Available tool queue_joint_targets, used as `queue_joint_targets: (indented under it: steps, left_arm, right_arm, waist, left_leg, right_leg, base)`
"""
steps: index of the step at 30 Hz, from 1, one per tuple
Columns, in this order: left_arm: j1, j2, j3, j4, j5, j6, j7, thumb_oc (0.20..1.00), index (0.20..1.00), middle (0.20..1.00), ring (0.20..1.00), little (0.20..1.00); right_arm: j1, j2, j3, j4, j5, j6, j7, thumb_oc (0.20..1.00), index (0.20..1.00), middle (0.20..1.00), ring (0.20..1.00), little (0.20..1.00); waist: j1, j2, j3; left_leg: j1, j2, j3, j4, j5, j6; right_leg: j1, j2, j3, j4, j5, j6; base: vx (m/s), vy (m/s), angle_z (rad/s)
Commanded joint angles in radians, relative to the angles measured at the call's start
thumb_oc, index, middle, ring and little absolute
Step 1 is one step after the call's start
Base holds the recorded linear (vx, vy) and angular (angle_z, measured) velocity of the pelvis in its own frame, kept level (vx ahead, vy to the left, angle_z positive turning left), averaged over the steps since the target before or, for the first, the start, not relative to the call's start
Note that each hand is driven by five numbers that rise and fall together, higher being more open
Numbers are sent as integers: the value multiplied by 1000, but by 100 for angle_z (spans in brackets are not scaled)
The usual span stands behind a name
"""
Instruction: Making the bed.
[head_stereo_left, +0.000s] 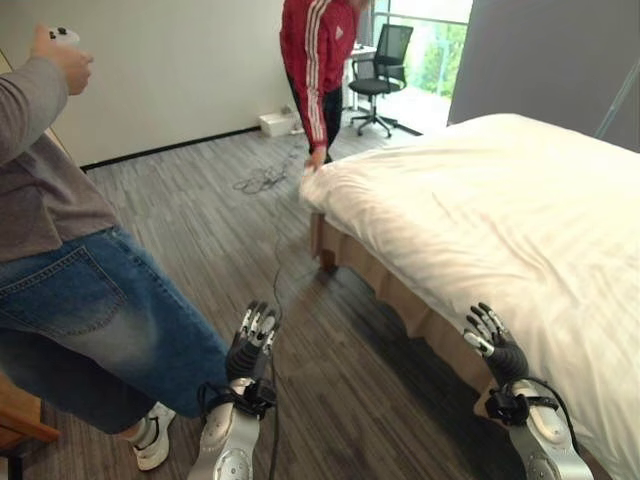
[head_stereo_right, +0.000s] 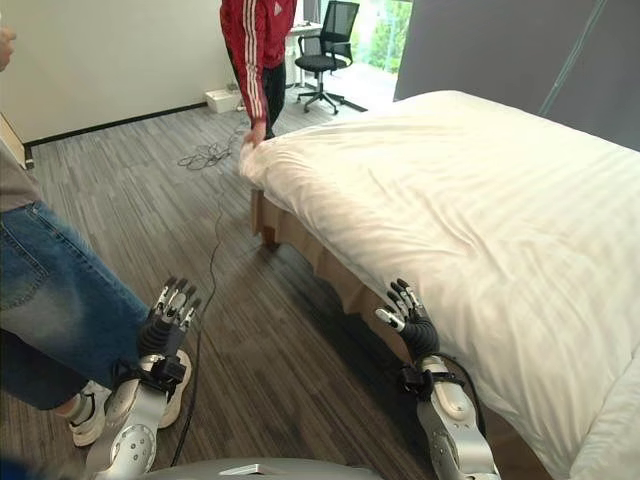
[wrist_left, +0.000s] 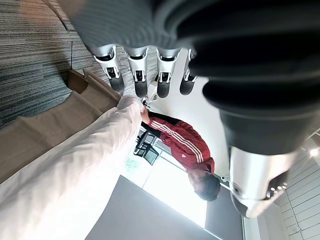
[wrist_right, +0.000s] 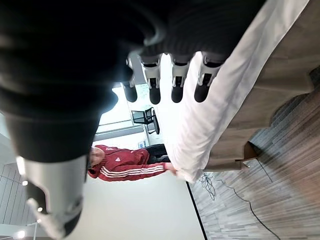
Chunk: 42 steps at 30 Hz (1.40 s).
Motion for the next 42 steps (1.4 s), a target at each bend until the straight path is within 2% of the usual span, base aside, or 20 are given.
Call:
queue_joint_targets:
  steps: [1, 24, 25, 30, 34, 36, 37, 38, 39, 40, 41, 42]
  left_arm:
    - [-64, 31, 6, 2, -8, -51, 5, 1000, 1000, 1000, 1000, 1000]
    - [-77, 33, -8, 13, -21, -57, 12, 1000, 1000, 1000, 1000, 1000]
    - [-165, 123, 7, -23, 158, -58, 52, 1000, 1000, 1000, 1000, 1000]
    - [-160, 116, 8, -17, 163, -60, 64, 1000, 1000, 1000, 1000, 1000]
    - [-186, 128, 21, -12, 177, -72, 88, 1000, 1000, 1000, 1000, 1000]
    - [-283, 149, 43, -24, 165, -109, 145, 1000, 1000, 1000, 1000, 1000]
    - [-285, 149, 44, -23, 166, -109, 145, 1000, 1000, 1000, 1000, 1000]
    - [-309, 152, 38, -30, 173, -117, 158, 1000, 1000, 1000, 1000, 1000]
    - [-330, 144, 21, -37, 177, -121, 164, 1000, 1000, 1000, 1000, 1000]
    - [-330, 144, 21, -37, 177, -121, 164, 1000, 1000, 1000, 1000, 1000]
    - [-336, 141, 8, -34, 179, -115, 164, 1000, 1000, 1000, 1000, 1000]
    - [-330, 138, -5, -35, 186, -107, 155, 1000, 1000, 1000, 1000, 1000]
  right_arm:
    - [-70, -33, -6, -73, -11, -41, 3, 1000, 1000, 1000, 1000, 1000]
    - [-84, -29, 8, -67, 25, -43, 0, 1000, 1000, 1000, 1000, 1000]
    - [-111, -32, -113, -11, 86, -55, -16, 1000, 1000, 1000, 1000, 1000]
    - [-130, -55, -96, -31, 17, -52, -22, 1000, 1000, 1000, 1000, 1000]
    - [-162, -48, -78, -24, 32, -64, -16, 1000, 1000, 1000, 1000, 1000]
    - [-196, -47, -8, -30, 38, -53, -3, 1000, 1000, 1000, 1000, 1000]
    - [-197, -47, -8, -29, 38, -53, -3, 1000, 1000, 1000, 1000, 1000]
    - [-204, -47, 12, -33, 31, -50, 4, 1000, 1000, 1000, 1000, 1000]
    - [-209, -46, 48, -42, 13, -45, 16, 1000, 1000, 1000, 1000, 1000]
    - [-210, -46, 48, -42, 13, -46, 15, 1000, 1000, 1000, 1000, 1000]
    - [-212, -42, 69, -51, 12, -46, 23, 1000, 1000, 1000, 1000, 1000]
    - [-208, -31, 87, -57, 19, -43, 28, 1000, 1000, 1000, 1000, 1000]
  waist:
    - [-6, 20, 28]
    - [-9, 22, 25]
    - [-6, 0, 46]
    - [-1, -5, 40]
    - [6, -9, 41]
    - [10, -3, 56]
    - [10, -4, 57]
    - [10, 0, 64]
    - [4, 7, 82]
    - [5, 6, 82]
    - [2, 16, 94]
    - [-10, 31, 107]
  left_leg:
    - [13, -39, -37, 12, -30, 59]
    - [19, -50, -35, 12, -40, 66]
    - [-17, -82, -17, 56, -66, 93]
    - [-9, -76, -23, 61, -73, 91]
    - [-9, -80, -26, 65, -77, 92]
    - [-10, -101, -44, 64, -77, 108]
    - [-11, -102, -43, 65, -77, 109]
    - [-11, -110, -50, 64, -76, 118]
    - [-1, -129, -63, 64, -78, 134]
    - [-3, -131, -61, 65, -78, 135]
    - [5, -139, -68, 65, -81, 147]
    - [24, -147, -84, 62, -85, 158]
  right_leg:
    - [-58, 47, 37, 68, -10, -16]
    - [-58, 34, 45, 69, -6, -7]
    - [-106, -20, -62, 141, 17, 22]
    - [-100, -21, -66, 138, 12, 20]
    - [-93, -32, -73, 141, 20, 25]
    - [-121, -49, -59, 232, 42, 42]
    - [-125, -51, -57, 237, 40, 43]
    - [-152, -57, -45, 301, 59, 49]
    - [-210, -66, -12, 430, 142, 53]
    - [-215, -68, -8, 436, 141, 54]
    - [-239, -76, 1, 509, 178, 51]
    - [-293, -56, 36, 620, 192, 36]
  base:
    - [0, 0, 0]
    - [1, 3, -1]
    - [0, 0, 0]
    - [2, 1, 5]
    - [10, 21, 1]
    - [18, 121, 6]
    - [7, 118, 16]
    - [19, 174, 23]
    - [17, 175, 16]
    - [36, 209, 13]
    - [71, 193, 10]
    - [75, 187, 19]
